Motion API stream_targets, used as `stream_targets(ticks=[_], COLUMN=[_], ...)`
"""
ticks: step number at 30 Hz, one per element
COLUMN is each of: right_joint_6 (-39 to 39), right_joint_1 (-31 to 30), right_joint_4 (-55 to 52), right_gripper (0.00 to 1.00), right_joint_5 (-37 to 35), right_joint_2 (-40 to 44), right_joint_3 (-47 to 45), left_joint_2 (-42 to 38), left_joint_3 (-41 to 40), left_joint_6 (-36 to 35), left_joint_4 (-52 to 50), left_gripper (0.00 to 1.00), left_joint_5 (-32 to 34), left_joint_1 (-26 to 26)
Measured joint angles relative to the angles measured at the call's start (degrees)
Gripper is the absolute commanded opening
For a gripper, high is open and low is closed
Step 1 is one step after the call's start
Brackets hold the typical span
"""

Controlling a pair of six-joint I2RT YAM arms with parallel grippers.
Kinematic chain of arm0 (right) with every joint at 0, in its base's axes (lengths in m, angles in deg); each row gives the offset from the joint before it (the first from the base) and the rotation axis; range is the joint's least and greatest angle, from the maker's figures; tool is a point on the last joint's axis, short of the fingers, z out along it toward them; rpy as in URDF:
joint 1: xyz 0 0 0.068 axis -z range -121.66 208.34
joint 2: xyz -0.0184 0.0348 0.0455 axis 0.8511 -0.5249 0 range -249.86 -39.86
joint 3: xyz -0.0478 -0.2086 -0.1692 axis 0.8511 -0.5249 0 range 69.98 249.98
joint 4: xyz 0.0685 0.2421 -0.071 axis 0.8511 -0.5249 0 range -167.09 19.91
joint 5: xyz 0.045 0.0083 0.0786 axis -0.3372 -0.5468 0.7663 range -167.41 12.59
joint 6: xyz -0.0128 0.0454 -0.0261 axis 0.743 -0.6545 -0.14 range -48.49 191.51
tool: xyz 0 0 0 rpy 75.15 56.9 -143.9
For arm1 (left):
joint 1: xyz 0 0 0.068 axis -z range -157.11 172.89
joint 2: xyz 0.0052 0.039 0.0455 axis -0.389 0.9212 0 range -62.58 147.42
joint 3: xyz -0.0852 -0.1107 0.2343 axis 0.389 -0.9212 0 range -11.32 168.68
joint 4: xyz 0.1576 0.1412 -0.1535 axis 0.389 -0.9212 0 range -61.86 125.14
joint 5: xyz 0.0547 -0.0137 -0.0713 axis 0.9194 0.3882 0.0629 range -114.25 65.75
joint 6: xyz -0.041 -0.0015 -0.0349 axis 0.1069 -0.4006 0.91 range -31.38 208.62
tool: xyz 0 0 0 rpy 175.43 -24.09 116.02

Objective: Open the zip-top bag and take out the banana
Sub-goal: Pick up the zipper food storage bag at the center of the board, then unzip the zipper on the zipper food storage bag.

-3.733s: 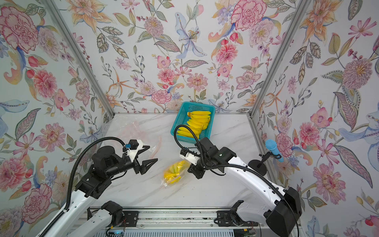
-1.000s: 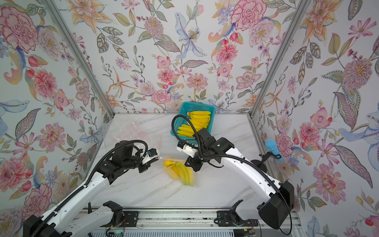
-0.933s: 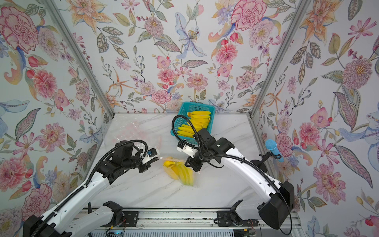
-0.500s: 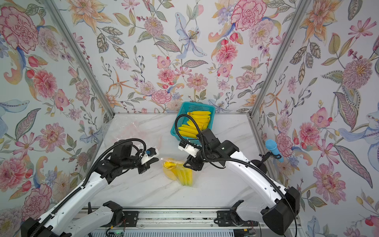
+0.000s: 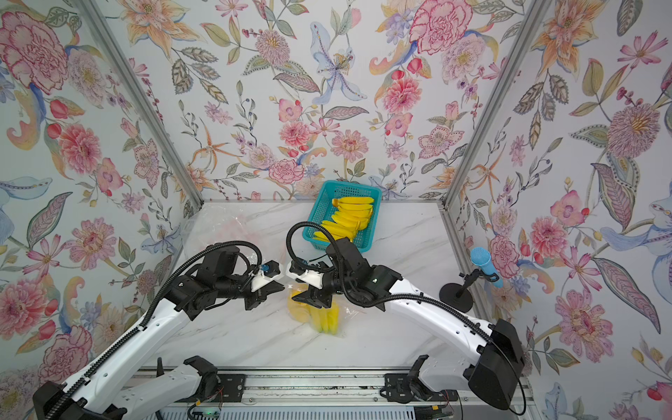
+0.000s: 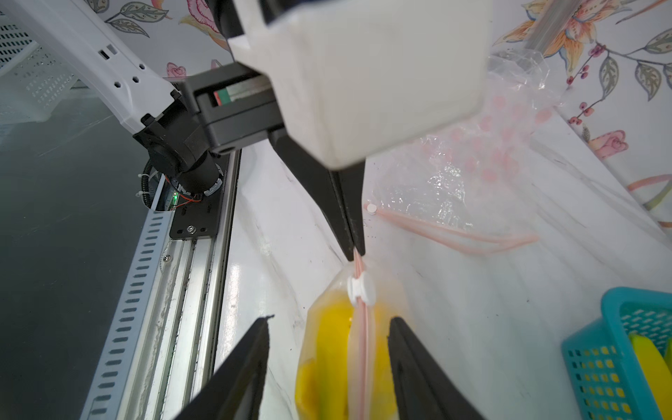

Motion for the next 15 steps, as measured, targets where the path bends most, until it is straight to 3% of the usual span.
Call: stream_targets(ticks=[9,15], right_joint_6=[-0.02,-0.04], right_joint_1=[-1.11,-1.11], right_joint_4=[5.60,5.73], right_gripper=[0.37,0.36], right_joint_5=[-2.23,-2.29], right_joint_2=[-1.64,-2.14], right_joint_3=[0.00,-0.09], left_joint_2=[-0.81,-1.86], left_joint_3=[0.33,0.33], left_joint_6=[2.27,2.99], left_joint_4=[-0.31,-0.28], left_gripper=[0.00,0.00], left_joint_5=[0.02,0.02], left_joint_1=[0.33,0.37])
